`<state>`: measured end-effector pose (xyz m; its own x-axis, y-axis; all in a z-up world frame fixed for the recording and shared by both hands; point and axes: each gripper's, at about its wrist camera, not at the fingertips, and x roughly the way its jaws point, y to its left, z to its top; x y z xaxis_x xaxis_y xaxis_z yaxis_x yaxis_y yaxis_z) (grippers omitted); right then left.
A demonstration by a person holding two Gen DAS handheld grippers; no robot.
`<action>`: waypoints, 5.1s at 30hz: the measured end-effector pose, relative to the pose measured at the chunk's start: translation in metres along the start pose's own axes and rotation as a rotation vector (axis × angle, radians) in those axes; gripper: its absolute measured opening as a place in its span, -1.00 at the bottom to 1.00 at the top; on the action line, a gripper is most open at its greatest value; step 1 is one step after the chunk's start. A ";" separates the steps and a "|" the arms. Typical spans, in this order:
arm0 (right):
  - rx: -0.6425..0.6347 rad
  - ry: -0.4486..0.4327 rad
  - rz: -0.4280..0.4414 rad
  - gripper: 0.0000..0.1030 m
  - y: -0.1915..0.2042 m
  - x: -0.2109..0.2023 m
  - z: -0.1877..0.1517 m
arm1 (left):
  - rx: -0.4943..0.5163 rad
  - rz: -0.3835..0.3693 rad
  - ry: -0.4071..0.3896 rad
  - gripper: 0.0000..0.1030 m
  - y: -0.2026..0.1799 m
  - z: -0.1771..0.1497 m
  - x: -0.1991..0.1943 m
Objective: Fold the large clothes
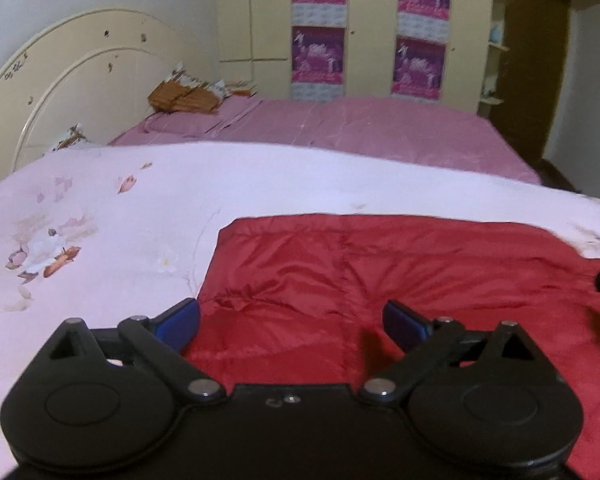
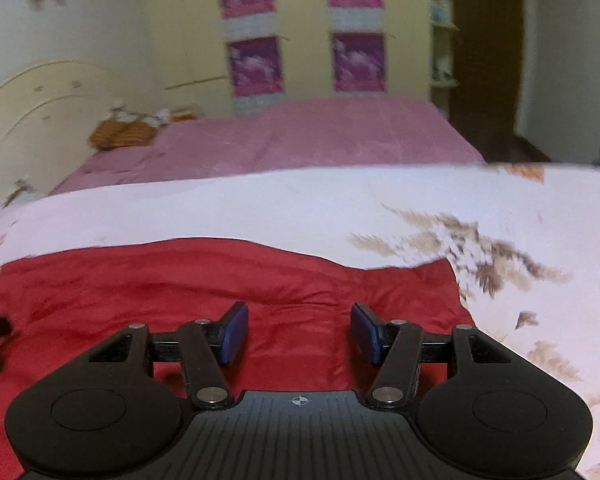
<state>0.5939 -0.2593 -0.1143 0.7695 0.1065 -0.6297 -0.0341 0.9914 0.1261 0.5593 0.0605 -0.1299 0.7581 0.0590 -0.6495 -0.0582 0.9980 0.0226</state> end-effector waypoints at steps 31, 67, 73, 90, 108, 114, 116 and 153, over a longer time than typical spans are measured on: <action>-0.013 0.082 -0.056 0.10 -0.010 -0.047 -0.057 | 0.074 0.037 0.164 0.98 -0.031 -0.044 -0.022; 0.124 0.152 -0.017 0.11 -0.009 -0.148 -0.119 | -0.135 -0.107 0.214 0.99 0.036 -0.094 -0.118; 0.310 0.240 0.012 0.14 -0.041 -0.159 -0.147 | -0.377 -0.189 0.349 0.99 0.068 -0.127 -0.119; 0.531 0.160 0.155 -0.45 -0.062 -0.108 -0.129 | -0.646 -0.242 0.178 0.05 0.084 -0.118 -0.078; 0.460 0.197 0.204 -0.67 -0.044 -0.228 -0.176 | -0.516 -0.261 0.254 -0.51 0.104 -0.162 -0.196; 0.472 0.219 0.176 -0.67 -0.036 -0.278 -0.221 | -0.455 -0.261 0.265 -0.51 0.108 -0.203 -0.242; 0.465 0.213 0.169 -0.67 -0.033 -0.292 -0.228 | -0.450 -0.262 0.259 -0.51 0.109 -0.207 -0.250; 0.114 0.028 0.099 0.09 0.009 -0.349 -0.201 | -0.535 -0.217 0.277 0.85 0.079 -0.221 -0.229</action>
<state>0.1970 -0.2724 -0.0476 0.7480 0.2070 -0.6306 -0.0350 0.9611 0.2740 0.2379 0.1210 -0.1474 0.5969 -0.2225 -0.7708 -0.2924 0.8343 -0.4673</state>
